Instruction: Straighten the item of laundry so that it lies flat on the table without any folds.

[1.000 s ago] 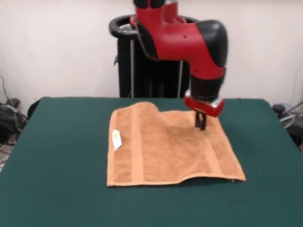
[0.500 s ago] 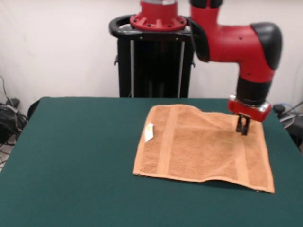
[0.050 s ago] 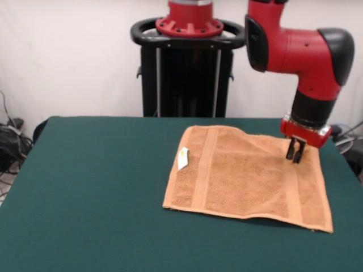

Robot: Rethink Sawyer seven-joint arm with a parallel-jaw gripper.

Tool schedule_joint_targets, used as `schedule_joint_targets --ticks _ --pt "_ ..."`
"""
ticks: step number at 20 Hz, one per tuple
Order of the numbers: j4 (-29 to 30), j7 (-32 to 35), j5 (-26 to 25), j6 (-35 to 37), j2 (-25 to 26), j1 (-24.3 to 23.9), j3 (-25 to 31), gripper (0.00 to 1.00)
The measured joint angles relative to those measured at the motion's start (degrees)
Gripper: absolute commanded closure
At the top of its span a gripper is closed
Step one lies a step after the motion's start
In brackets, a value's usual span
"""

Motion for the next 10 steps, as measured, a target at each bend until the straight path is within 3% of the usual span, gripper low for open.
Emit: schedule_joint_targets --ticks 4,5,10 --pt "0.0 0.0 0.0 0.0 0.2 0.2 -2.3 1.0" --pt "0.0 0.0 0.0 -0.1 0.7 0.2 -4.5 0.0" --pt "0.7 0.0 -1.6 -1.2 0.6 -2.3 -5.0 0.0"
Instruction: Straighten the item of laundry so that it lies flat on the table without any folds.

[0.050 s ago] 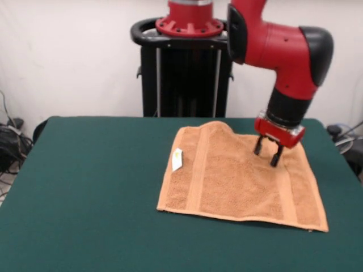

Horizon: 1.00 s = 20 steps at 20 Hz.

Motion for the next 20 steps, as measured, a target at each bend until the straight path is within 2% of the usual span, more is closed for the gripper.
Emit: schedule_joint_targets --ticks 1,2,5,8,16,20 --pt "0.2 0.0 -0.5 -0.2 -0.2 -0.8 0.2 0.0" --pt "1.5 0.0 -2.2 -0.4 -1.5 -4.7 2.2 0.0" --pt "4.1 0.0 -3.8 0.1 -4.6 -11.4 6.4 0.0" --pt "5.9 0.0 -3.8 2.4 -8.2 -15.7 9.1 0.0" --pt "6.4 0.0 -4.1 11.3 -15.7 -17.9 10.2 0.0" --pt "5.3 0.0 -6.5 11.5 -16.1 -17.8 10.2 0.0"
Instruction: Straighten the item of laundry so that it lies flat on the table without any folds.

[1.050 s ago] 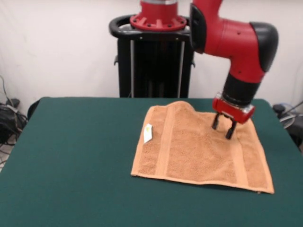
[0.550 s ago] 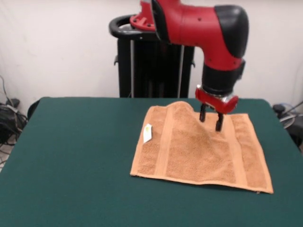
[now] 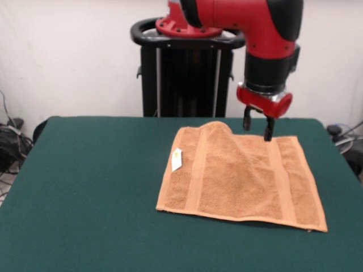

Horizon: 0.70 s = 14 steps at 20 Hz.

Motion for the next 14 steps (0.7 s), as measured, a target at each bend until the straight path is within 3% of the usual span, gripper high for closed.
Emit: schedule_joint_targets --ticks 8,14 --pt "-5.7 0.0 -7.7 -6.6 8.6 1.7 -4.1 0.0" --pt "-6.8 0.0 -11.4 -11.9 14.6 2.6 -7.7 0.0"
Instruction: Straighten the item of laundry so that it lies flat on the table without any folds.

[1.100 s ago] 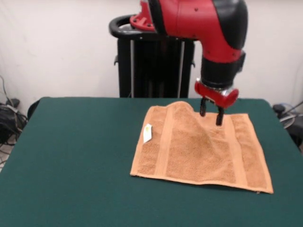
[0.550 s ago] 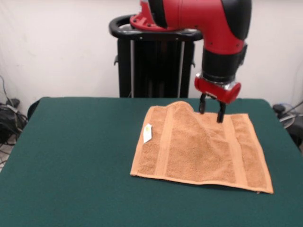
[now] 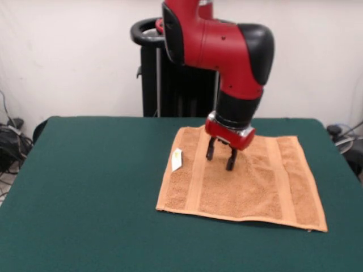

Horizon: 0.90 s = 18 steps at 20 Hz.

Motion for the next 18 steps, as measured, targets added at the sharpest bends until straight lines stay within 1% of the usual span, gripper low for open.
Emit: schedule_joint_targets --ticks 3,7,9,11,14,17,18 --pt "0.0 0.0 -1.7 -0.2 1.0 -0.2 -0.9 0.0" --pt "0.0 0.0 -3.8 -0.6 0.9 -0.9 -0.9 0.0" --pt "0.0 0.0 -5.7 -0.7 0.8 -1.7 -0.9 0.0" --pt "-0.1 0.0 -8.1 -0.7 0.8 -3.1 -0.9 0.0" --pt "-0.3 0.0 -10.1 -0.7 0.9 -4.4 -0.9 0.0" --pt "-1.0 0.0 -13.6 -1.0 1.1 -6.9 -0.9 0.0" --pt "-1.5 0.0 -16.0 -1.1 1.1 -8.5 -0.9 0.0"
